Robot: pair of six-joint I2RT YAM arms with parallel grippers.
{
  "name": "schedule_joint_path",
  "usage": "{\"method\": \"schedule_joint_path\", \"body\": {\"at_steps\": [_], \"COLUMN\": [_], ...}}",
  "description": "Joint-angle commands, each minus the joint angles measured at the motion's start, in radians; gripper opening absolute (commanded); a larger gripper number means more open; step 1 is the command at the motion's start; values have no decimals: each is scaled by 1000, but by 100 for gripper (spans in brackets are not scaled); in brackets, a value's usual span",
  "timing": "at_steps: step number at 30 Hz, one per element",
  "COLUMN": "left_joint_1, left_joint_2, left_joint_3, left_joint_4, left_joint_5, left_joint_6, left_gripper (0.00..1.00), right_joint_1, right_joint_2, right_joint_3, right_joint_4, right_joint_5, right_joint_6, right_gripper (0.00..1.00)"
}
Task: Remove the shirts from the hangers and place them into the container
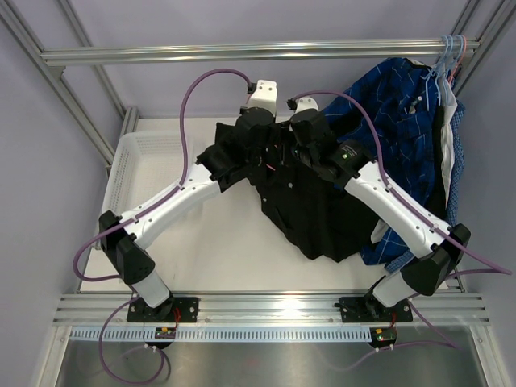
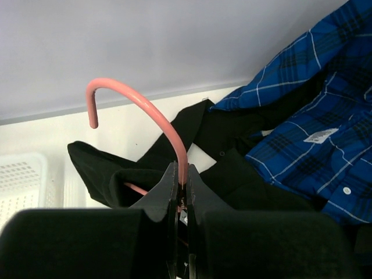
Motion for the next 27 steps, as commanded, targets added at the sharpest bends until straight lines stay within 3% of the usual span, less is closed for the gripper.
{"method": "schedule_joint_path", "body": {"at_steps": [1,4,8,11,20,25,27], "left_joint_1": [59,59,57,50,45,47,50], "left_joint_2": [-82,-78,-74,-59,-72,-82,-85], "left_joint_3": [14,18,29,57,41,37,40], "left_joint_4": [-3,-7,-10,-43,-49,-58,-69], "left_joint_5": [-104,-92,-112,-123,-149,-159,-165], "left_joint_6": [-9,-40,-66,-92,-61,-37,-30], "left_gripper": [0,0,0,0,0,0,0], "right_joint_1": [-37,-37,-37,-35,-35,-38,-52], "right_joint_2": [-70,-68,-60,-37,-68,-97,-111], "right_joint_3": [-7,10,36,87,-11,-37,-48], "right_joint_4": [-75,-93,-102,-142,-84,-93,-104], "right_joint_5": [139,113,110,99,142,174,182], "right_joint_6": [-7,-24,-62,-73,-58,-78,-87], "right_gripper": [36,48,57,57,32,6,3]}}
